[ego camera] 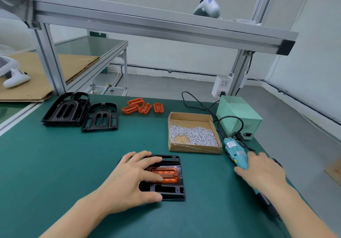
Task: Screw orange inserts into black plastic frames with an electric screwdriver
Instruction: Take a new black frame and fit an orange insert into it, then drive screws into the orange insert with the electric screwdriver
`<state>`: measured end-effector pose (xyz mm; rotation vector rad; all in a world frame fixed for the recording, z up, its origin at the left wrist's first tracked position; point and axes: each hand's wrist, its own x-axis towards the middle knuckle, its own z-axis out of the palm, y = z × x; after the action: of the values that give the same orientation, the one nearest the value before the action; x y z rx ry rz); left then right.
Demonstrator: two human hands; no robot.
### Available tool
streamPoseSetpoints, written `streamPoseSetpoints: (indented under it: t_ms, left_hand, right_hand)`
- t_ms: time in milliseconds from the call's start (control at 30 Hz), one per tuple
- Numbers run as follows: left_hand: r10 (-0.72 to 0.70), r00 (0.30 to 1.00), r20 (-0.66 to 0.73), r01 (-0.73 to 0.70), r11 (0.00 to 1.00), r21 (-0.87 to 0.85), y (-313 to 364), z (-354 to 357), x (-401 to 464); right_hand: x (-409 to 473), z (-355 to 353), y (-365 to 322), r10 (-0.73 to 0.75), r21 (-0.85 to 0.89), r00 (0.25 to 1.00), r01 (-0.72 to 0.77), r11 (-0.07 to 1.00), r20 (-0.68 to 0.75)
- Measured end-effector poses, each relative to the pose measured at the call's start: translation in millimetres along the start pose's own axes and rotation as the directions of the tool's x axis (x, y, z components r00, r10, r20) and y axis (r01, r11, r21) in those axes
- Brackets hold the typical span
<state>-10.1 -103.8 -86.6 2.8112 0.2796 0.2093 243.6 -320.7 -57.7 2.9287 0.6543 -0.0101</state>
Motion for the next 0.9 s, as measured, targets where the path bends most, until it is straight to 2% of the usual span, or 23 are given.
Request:
streamPoseSetpoints:
  t_ms: [133,233,300,367,433,500,600,700,767,833,900]
  left_hand:
    - [-0.014,1.000,-0.016,0.012,0.996,-0.094,1.9,-6.5,5.0]
    - [-0.058,0.983,-0.174,0.018,0.974,-0.226,6.8,-18.6,25.1]
    - [-0.106,0.963,-0.246,0.029,0.955,-0.297,10.2,-25.6,46.7]
    - [-0.157,0.956,-0.249,0.072,0.945,-0.318,12.9,-28.5,70.5]
    - [-0.207,0.956,-0.208,0.135,0.940,-0.313,14.8,-28.5,95.0]
    - [-0.221,0.959,-0.176,0.166,0.945,-0.280,17.3,-24.9,118.8]
    - [-0.209,0.969,-0.129,0.183,0.965,-0.185,20.2,-14.2,147.9]
    - [-0.197,0.978,-0.066,0.195,0.980,-0.030,18.5,-2.6,166.4]
    - [-0.196,0.980,-0.041,0.198,0.979,0.053,16.1,2.4,173.0]
    - [-0.201,0.979,-0.032,0.203,0.975,0.088,14.8,4.7,177.7]
    - [-0.190,0.982,-0.024,0.191,0.974,0.122,15.1,4.5,181.7]
  right_hand:
    - [3.8,2.6,8.4,-0.019,0.171,0.996,0.003,0.985,0.092]
    - [5.2,2.3,16.3,-0.051,0.300,0.994,0.019,0.954,0.100]
    - [5.9,2.2,22.0,-0.057,0.468,0.994,0.008,0.884,0.091]
    - [7.4,-2.2,26.5,-0.056,0.705,0.993,-0.032,0.708,0.101]
    - [9.0,-12.8,28.2,-0.059,0.900,0.979,-0.154,0.408,0.195]
    - [9.2,-27.0,25.9,-0.105,0.959,0.958,-0.253,0.129,0.267]
    - [10.7,-42.8,12.7,-0.189,0.965,0.964,-0.216,-0.147,0.187]
    - [11.7,-50.7,-5.5,-0.183,0.920,0.982,-0.106,-0.378,0.038]
    - [12.7,-53.1,-16.1,-0.150,0.866,0.989,-0.059,-0.497,-0.018]
    - [14.4,-54.5,-26.1,-0.129,0.810,0.991,-0.040,-0.586,-0.044]
    - [15.7,-55.4,-36.9,-0.126,0.781,0.991,-0.045,-0.622,-0.044]
